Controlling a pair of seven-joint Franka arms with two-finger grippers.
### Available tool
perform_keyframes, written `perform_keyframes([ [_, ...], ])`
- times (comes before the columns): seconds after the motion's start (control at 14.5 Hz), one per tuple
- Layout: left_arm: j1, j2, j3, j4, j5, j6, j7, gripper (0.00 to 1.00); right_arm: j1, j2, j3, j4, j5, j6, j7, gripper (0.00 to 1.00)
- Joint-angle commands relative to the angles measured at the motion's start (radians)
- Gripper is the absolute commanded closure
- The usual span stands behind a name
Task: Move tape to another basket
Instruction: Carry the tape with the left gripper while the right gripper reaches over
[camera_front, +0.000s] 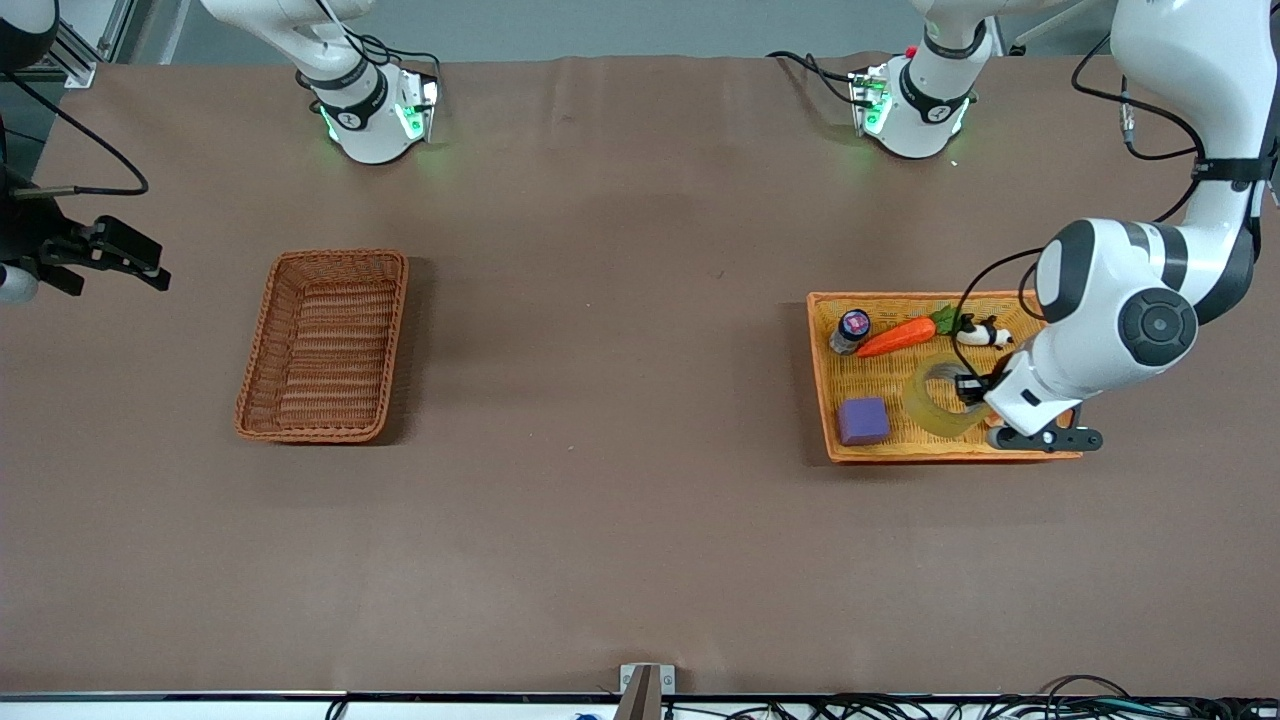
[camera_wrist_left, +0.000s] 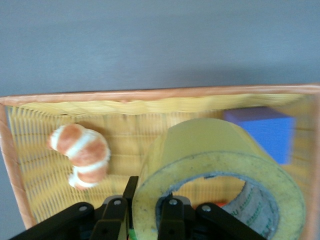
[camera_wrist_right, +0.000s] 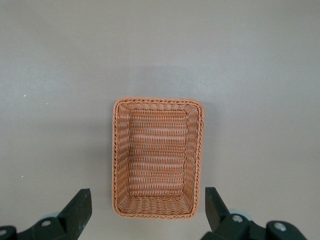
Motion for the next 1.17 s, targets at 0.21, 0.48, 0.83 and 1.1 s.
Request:
perform_keyframes([
  [0.21,-0.139,0.128,-0.187,0.168,0.004,-0.066,-0.223,1.00,-0.002,-0.009,0.001,-0.013,-0.005,0.009,-0.004,0.00],
  [0.48,-0.348,0.315,-0.184,0.361,0.012,-0.066,-0.510,1.00,-0.004,-0.009,0.001,-0.017,-0.005,0.010,-0.003,0.00],
  [0.83,-0.555,0.496,-0.161,0.550,0.010,-0.021,-0.682,0.99,-0.006,-0.009,-0.001,-0.043,-0.005,0.031,-0.003,0.00],
  [1.1,-0.707,0.559,-0.061,0.559,0.009,0.149,-0.694,0.92,-0.004,-0.009,-0.001,-0.055,-0.005,0.059,-0.003,0.00],
])
